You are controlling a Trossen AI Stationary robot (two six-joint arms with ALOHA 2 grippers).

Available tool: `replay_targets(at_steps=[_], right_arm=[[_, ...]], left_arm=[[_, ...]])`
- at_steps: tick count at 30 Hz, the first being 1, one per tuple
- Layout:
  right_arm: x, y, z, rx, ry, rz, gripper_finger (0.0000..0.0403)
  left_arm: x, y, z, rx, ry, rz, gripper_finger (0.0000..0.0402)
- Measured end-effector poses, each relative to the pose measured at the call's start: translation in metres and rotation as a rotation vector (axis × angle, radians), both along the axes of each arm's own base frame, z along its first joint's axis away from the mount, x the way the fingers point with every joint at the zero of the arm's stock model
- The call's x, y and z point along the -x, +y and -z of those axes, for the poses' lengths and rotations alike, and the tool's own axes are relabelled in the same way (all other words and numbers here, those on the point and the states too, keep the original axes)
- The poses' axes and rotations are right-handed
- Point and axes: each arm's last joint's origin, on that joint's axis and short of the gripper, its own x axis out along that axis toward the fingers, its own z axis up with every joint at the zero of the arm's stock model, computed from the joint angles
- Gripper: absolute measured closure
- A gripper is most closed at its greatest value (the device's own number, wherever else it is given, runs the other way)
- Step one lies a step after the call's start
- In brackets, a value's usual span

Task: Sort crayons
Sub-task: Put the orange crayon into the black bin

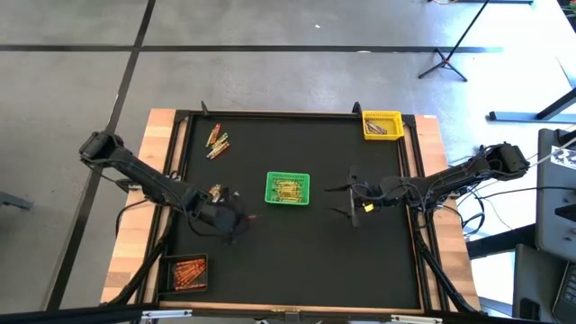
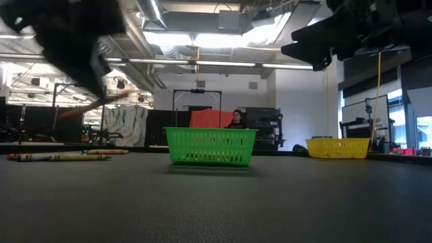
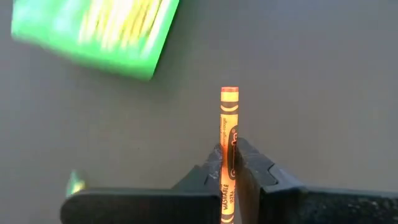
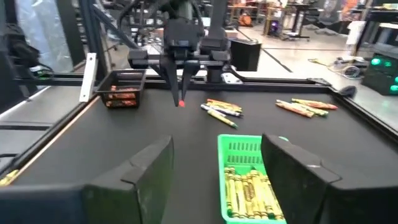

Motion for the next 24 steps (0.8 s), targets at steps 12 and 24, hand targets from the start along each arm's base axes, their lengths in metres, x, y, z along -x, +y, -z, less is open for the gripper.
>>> replay_targets(at_steps=[12, 24], right_arm=[[-0.015, 0.005, 0.012, -0.012, -0.045, -0.064, 0.0173], [-0.074, 0.023, 0.011, 0.027, -0.071, -0.231, 0.0204]], left_arm=[[-0.035, -0.012, -0.021, -0.228, -0.586, 0.202, 0.0397], [-0.059, -0.026, -0.012, -0.297, -0.809, 0.243, 0.0396]])
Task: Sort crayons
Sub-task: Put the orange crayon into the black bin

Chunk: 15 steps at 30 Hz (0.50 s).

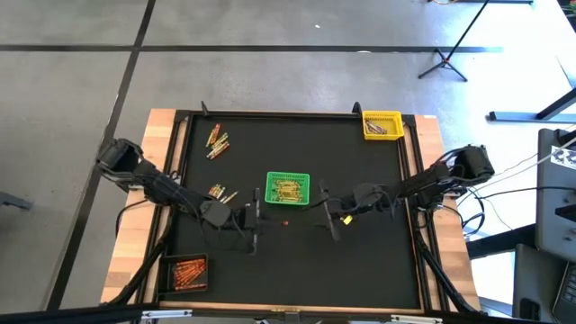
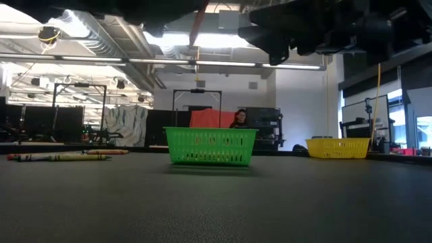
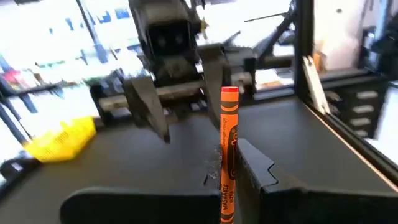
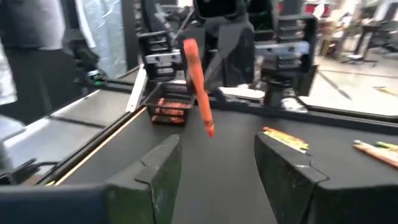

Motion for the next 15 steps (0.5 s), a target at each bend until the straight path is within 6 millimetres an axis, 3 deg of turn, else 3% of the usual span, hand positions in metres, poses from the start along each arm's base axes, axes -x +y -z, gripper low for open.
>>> replay_targets(at_steps=[4, 9, 15], right_arm=[[-0.006, 0.002, 0.001, 0.011, 0.056, -0.023, 0.0211], [-0.006, 0.002, 0.002, 0.016, 0.082, -0.022, 0.0213], [-0.001, 0.000, -0.005, 0.029, 0.113, -0.011, 0.0213]], left_arm=[[0.012, -0.017, 0.002, 0.053, 0.210, 0.058, 0.0397], [0.032, -0.044, -0.026, 0.138, 0.580, 0.033, 0.0400], [0.075, -0.071, -0.055, 0.328, 0.955, -0.059, 0.0401]])
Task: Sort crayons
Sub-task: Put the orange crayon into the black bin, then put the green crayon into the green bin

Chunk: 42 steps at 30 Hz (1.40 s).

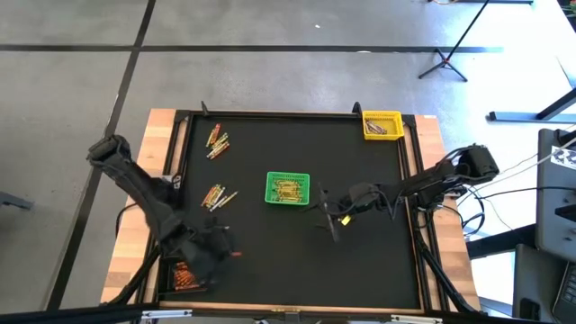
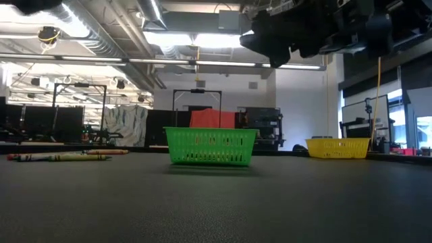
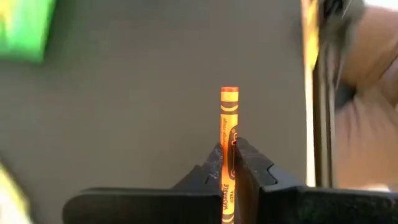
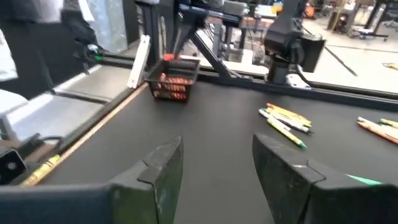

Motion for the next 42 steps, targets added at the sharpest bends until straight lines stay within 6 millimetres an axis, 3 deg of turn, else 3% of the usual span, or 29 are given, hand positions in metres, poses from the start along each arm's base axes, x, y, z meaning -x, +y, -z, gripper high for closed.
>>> replay_targets(at_steps=[5, 11, 17, 24, 27, 30, 35, 42], right_arm=[[0.008, -0.004, -0.010, 0.063, 0.018, 0.068, 0.0213], [0.014, -0.007, -0.018, 0.146, 0.005, 0.120, 0.0213], [0.014, -0.008, -0.021, 0.205, -0.034, 0.134, 0.0213], [0.013, -0.010, -0.021, 0.202, -0.032, 0.143, 0.0213], [0.013, -0.010, -0.020, 0.200, -0.020, 0.141, 0.0213], [0.013, -0.010, -0.020, 0.178, -0.016, 0.145, 0.0213], [0.014, -0.011, -0.019, 0.178, -0.001, 0.166, 0.0213], [0.015, -0.013, -0.015, 0.158, 0.050, 0.244, 0.0213]], left_arm=[[0.040, -0.017, 0.010, 0.115, 0.273, -0.126, 0.0401], [0.078, -0.031, 0.043, 0.171, 0.401, -0.227, 0.0401], [0.088, -0.032, 0.066, 0.227, 0.415, -0.297, 0.0391], [0.082, -0.030, 0.065, 0.246, 0.429, -0.315, 0.0331], [0.077, -0.029, 0.054, 0.292, 0.434, -0.310, 0.0313], [0.067, -0.025, 0.035, 0.310, 0.316, -0.278, 0.0309], [0.039, -0.003, 0.013, 0.228, 0.024, -0.353, 0.0312], [-0.002, 0.038, 0.019, 0.035, -0.039, -0.412, 0.0314]])
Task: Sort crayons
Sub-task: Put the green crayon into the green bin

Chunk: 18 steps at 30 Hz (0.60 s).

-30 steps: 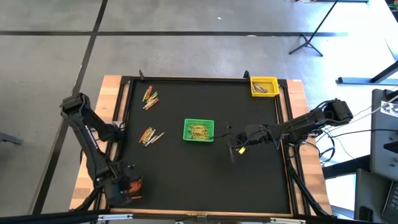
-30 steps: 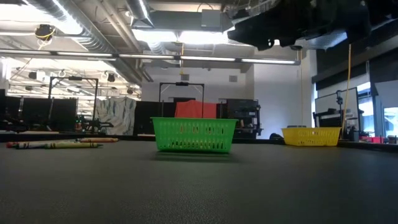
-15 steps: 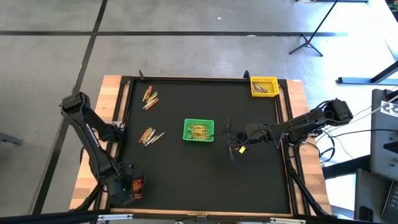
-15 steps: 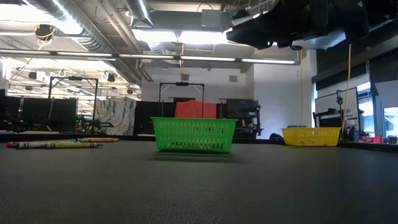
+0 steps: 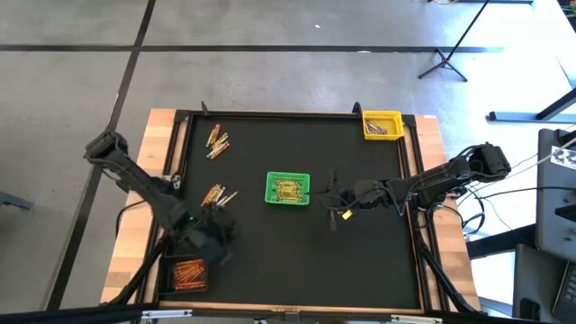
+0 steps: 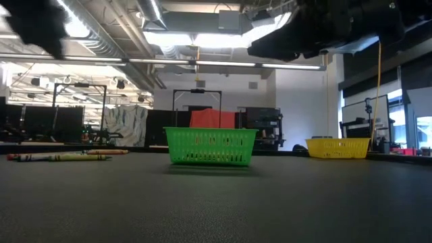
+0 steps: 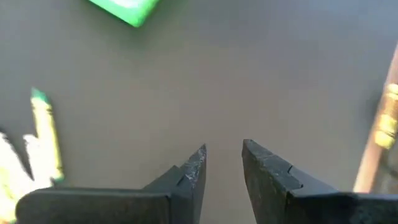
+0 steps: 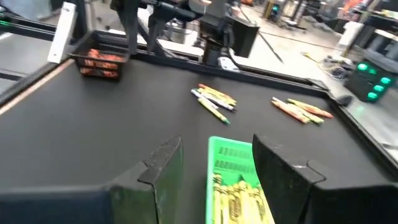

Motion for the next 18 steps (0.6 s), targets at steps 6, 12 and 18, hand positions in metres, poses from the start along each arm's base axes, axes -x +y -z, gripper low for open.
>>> replay_targets(at_steps=[6, 12, 18], right_arm=[[0.005, -0.003, 0.001, -0.018, 0.054, 0.067, 0.0213], [0.009, -0.004, 0.004, -0.058, 0.117, 0.089, 0.0213], [0.011, -0.004, 0.008, -0.090, 0.159, 0.105, 0.0213]], left_arm=[[-0.018, 0.042, 0.008, -0.163, 0.094, -0.094, 0.0314], [-0.026, 0.079, 0.026, -0.213, 0.253, -0.162, 0.0314], [-0.022, 0.115, 0.054, -0.145, 0.394, -0.183, 0.0314]])
